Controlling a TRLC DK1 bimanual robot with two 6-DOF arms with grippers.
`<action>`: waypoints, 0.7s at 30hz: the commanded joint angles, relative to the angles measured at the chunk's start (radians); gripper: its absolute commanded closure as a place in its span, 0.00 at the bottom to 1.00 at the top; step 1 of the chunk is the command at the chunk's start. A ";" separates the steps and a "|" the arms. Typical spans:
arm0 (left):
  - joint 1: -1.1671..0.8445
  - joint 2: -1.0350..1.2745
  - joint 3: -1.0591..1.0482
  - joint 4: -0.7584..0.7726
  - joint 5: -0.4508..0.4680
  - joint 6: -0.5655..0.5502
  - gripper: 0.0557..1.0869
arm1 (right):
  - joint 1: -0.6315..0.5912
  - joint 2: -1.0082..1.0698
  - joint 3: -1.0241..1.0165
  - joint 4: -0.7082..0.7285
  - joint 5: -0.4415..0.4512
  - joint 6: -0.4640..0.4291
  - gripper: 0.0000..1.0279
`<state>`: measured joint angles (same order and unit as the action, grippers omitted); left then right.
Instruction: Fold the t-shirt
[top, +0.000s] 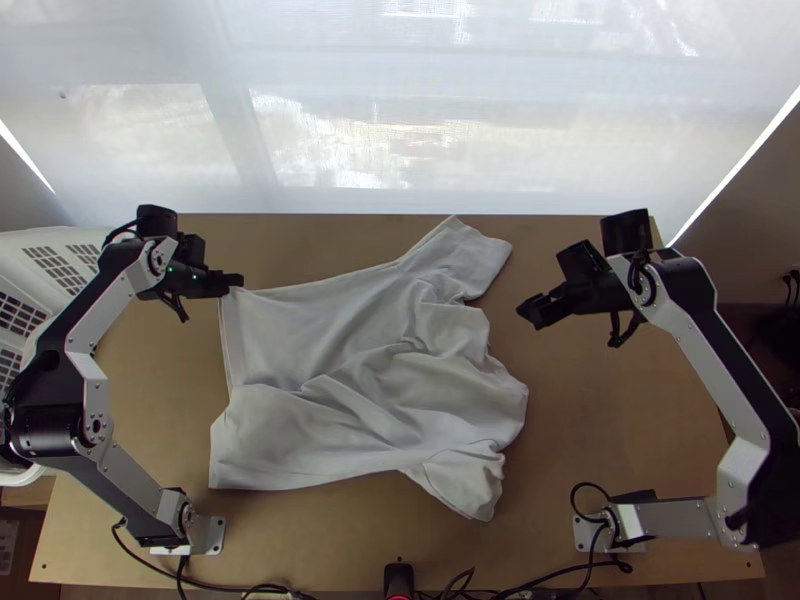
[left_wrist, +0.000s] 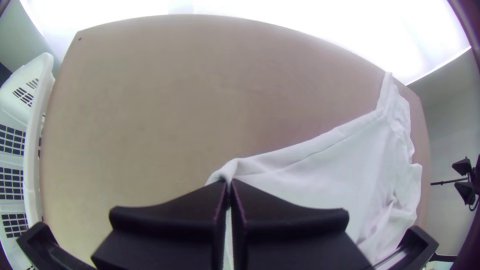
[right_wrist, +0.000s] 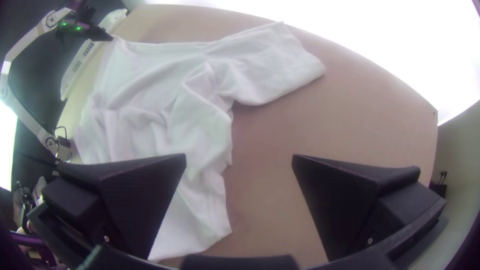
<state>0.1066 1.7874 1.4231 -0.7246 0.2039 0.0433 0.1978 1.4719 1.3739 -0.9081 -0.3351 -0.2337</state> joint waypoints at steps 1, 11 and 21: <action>0.024 0.064 0.132 -0.012 -0.032 -0.002 0.97 | -0.026 0.295 0.166 0.127 -0.024 -0.003 0.04; 0.008 0.110 0.235 -0.018 -0.066 0.018 0.97 | -0.095 0.637 0.459 0.127 -0.076 0.031 0.05; -0.010 0.141 0.289 -0.010 -0.070 0.040 0.97 | -0.095 0.904 0.725 0.110 -0.087 0.116 0.05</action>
<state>0.1085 1.9106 1.6733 -0.7414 0.1371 0.0685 0.1062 2.2005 1.9270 -0.7853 -0.4156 -0.1596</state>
